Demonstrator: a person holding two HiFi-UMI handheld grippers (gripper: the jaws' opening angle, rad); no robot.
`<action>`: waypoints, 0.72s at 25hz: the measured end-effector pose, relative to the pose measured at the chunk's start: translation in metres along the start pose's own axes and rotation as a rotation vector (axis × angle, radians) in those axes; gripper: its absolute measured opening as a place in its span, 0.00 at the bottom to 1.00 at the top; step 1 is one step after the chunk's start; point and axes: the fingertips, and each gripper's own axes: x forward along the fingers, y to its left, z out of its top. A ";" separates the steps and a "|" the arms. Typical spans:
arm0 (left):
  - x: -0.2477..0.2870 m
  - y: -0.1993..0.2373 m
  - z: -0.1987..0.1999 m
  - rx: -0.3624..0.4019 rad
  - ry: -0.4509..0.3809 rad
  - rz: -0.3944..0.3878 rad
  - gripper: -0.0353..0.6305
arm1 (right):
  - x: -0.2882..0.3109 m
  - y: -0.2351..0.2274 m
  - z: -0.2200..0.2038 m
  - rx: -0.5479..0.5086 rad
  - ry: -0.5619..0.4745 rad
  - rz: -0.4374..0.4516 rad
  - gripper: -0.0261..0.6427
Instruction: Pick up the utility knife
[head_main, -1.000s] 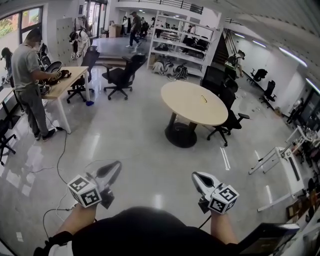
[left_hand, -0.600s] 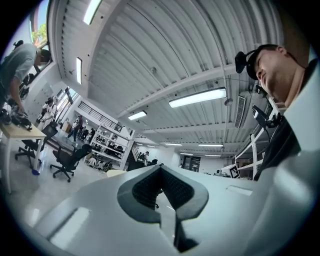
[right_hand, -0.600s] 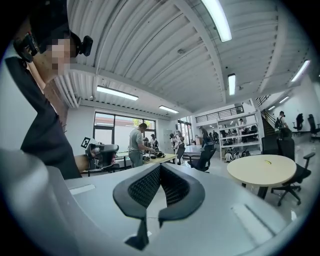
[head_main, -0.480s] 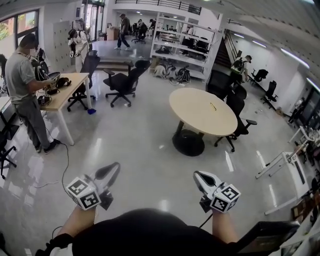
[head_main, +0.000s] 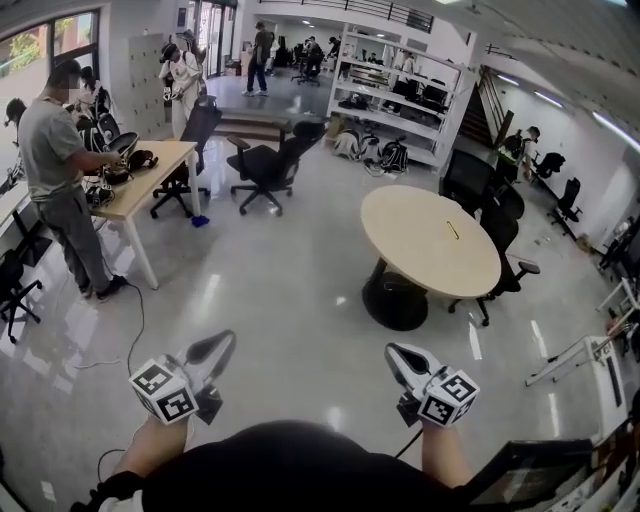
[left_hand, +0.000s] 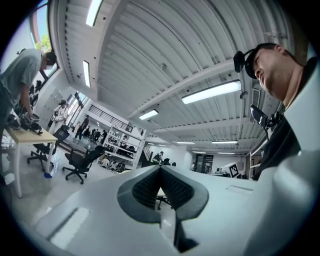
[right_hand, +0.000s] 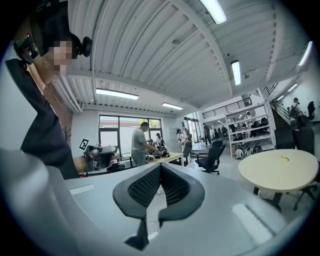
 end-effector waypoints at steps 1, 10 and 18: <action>0.012 0.002 0.001 0.015 -0.005 0.013 0.04 | 0.006 -0.015 0.003 -0.006 -0.002 0.018 0.06; 0.132 0.025 0.009 0.019 -0.090 0.155 0.04 | 0.066 -0.155 0.048 -0.102 0.028 0.160 0.06; 0.233 0.039 -0.008 0.005 -0.069 0.152 0.04 | 0.099 -0.248 0.059 -0.099 0.030 0.212 0.06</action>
